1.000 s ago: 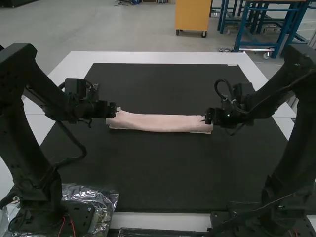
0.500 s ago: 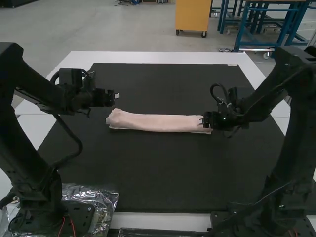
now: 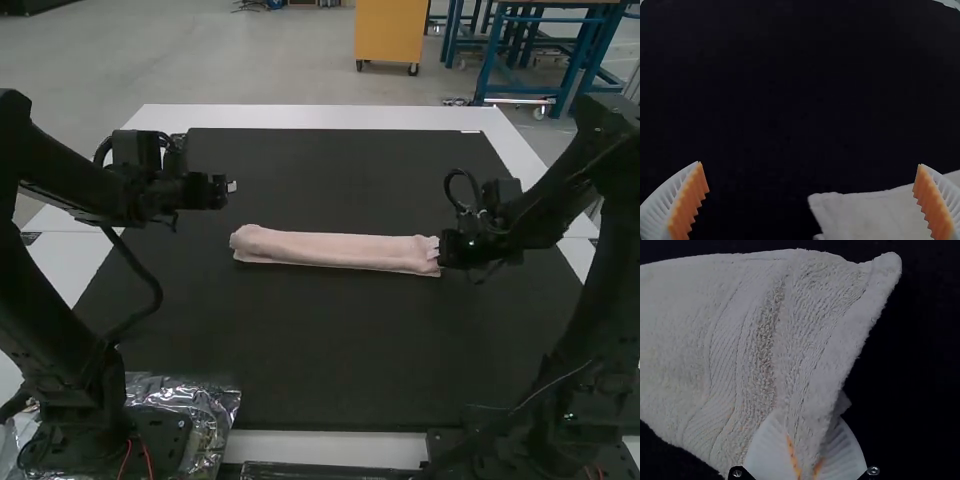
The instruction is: Fold the towel.
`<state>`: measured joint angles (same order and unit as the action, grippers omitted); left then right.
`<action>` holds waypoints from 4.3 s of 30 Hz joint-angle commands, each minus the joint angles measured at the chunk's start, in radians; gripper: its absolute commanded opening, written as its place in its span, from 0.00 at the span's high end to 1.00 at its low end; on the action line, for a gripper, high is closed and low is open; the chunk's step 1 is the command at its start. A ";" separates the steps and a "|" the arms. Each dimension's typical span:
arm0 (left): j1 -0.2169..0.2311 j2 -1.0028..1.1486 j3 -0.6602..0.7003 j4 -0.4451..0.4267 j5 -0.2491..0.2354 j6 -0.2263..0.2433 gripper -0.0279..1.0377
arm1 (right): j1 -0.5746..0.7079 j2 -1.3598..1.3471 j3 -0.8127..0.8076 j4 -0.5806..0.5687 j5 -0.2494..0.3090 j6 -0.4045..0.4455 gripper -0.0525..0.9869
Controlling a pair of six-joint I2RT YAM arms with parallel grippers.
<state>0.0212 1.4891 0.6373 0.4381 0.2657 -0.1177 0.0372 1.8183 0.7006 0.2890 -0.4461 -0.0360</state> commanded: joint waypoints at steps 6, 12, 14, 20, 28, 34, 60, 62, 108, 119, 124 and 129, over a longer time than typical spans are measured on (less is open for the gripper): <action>0.011 -0.033 0.024 0.071 -0.126 0.064 0.07 | -0.158 -0.171 0.062 -0.134 -0.057 -0.084 0.97; 0.005 -0.033 0.027 0.068 -0.143 0.062 0.07 | -0.054 -0.183 0.083 -0.148 -0.051 -0.068 0.97; 0.005 -0.033 0.024 0.067 -0.145 0.061 0.07 | 0.007 -0.180 0.088 -0.145 -0.043 -0.047 0.97; 0.003 -0.044 0.021 0.068 -0.160 0.062 0.07 | 0.188 -0.152 0.112 -0.090 -0.014 0.024 0.97; 0.003 -0.062 0.018 0.079 -0.178 0.062 0.07 | 0.374 -0.024 0.197 -0.031 0.017 0.079 0.97; 0.003 -0.079 -0.005 0.085 -0.186 0.064 0.07 | 0.460 0.065 0.286 -0.022 0.023 0.094 0.97; 0.003 -0.113 -0.070 0.129 -0.187 0.067 0.07 | 0.635 0.243 0.580 -0.056 0.023 0.159 0.24; 0.003 -0.113 -0.068 0.129 -0.187 0.067 0.07 | 0.629 0.220 0.573 -0.057 0.067 0.133 0.18; -0.052 -0.247 0.005 0.091 -0.401 0.099 0.07 | 0.558 0.426 0.306 0.576 0.021 0.278 0.97; -0.069 -0.380 0.117 -0.029 -0.404 0.178 0.07 | 0.444 -0.136 0.329 0.366 0.026 0.286 0.77; -0.124 -0.495 0.130 -0.036 -0.396 0.222 0.07 | 0.386 -0.433 0.329 0.242 0.061 0.286 0.28; -0.110 -0.572 0.147 -0.098 -0.387 0.233 0.07 | 0.331 -0.691 0.300 0.134 0.069 0.288 0.08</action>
<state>-0.1024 0.9546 0.7464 0.3504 -0.1287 0.0895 0.3977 1.2297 1.0176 0.4416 -0.3920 0.2436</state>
